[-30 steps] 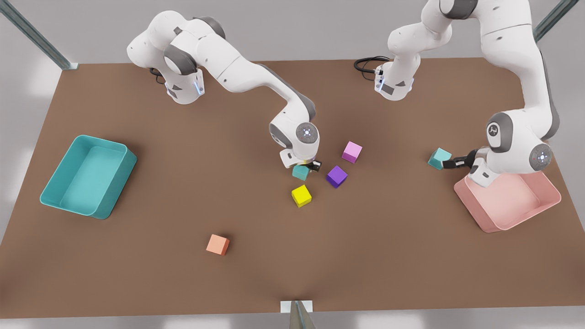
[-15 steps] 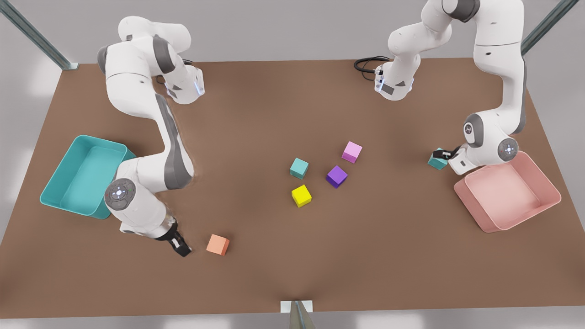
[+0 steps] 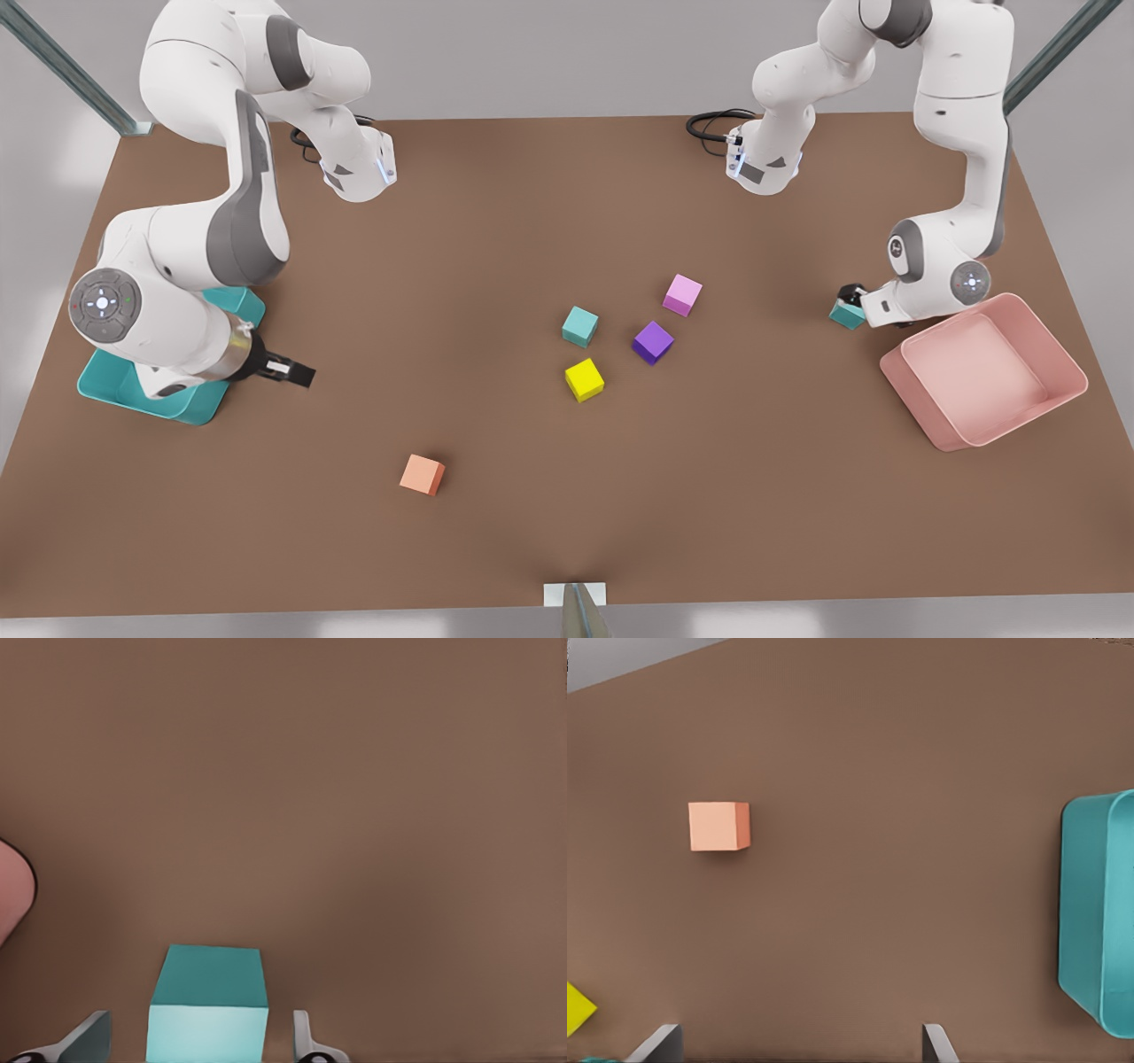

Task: Stack the two blue cubes on top of each other

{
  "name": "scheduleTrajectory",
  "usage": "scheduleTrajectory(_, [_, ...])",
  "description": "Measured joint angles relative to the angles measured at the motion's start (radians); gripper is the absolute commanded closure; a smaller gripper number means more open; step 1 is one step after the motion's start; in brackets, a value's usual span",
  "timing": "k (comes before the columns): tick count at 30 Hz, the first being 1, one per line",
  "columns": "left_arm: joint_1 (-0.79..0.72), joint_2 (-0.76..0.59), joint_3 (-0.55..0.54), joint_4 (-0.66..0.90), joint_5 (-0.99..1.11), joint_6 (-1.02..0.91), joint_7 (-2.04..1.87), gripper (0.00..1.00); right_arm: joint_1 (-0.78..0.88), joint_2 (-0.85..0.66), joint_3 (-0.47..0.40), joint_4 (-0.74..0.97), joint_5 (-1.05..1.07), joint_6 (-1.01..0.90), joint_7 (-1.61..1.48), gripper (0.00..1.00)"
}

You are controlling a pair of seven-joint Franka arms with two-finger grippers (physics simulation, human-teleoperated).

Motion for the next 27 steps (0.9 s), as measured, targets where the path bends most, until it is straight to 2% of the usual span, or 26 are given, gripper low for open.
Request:
scheduleTrajectory(18, [-0.004, 0.102, 0.028, -0.025, 0.001, 0.117, 0.146, 0.00, 0.001, 0.001, 0.001, -0.001, 0.004, -0.036, -0.285, 0.00])
scheduleTrajectory(19, [-0.005, 0.103, 0.028, -0.025, 0.001, 0.120, 0.150, 0.03, 0.001, 0.001, 0.001, -0.001, 0.004, -0.036, -0.294, 0.00])
scheduleTrajectory(20, [-0.005, 0.104, 0.028, -0.025, 0.001, 0.122, 0.154, 0.12, 0.001, 0.001, 0.001, -0.002, 0.004, -0.037, -0.302, 0.00])
scheduleTrajectory(21, [-0.005, 0.104, 0.028, -0.025, 0.001, 0.124, 0.158, 0.25, 0.001, 0.002, 0.001, -0.002, 0.004, -0.037, -0.310, 0.00])
scheduleTrajectory(22, [-0.005, 0.105, 0.028, -0.025, 0.002, 0.126, 0.160, 0.29, 0.001, 0.002, 0.001, -0.002, 0.004, -0.037, -0.318, 0.00])
scheduleTrajectory(27, [-0.010, 0.098, 0.028, -0.024, 0.002, 0.131, 0.174, 0.29, 0.002, 0.004, 0.001, -0.001, 0.004, -0.037, -0.349, 0.00])
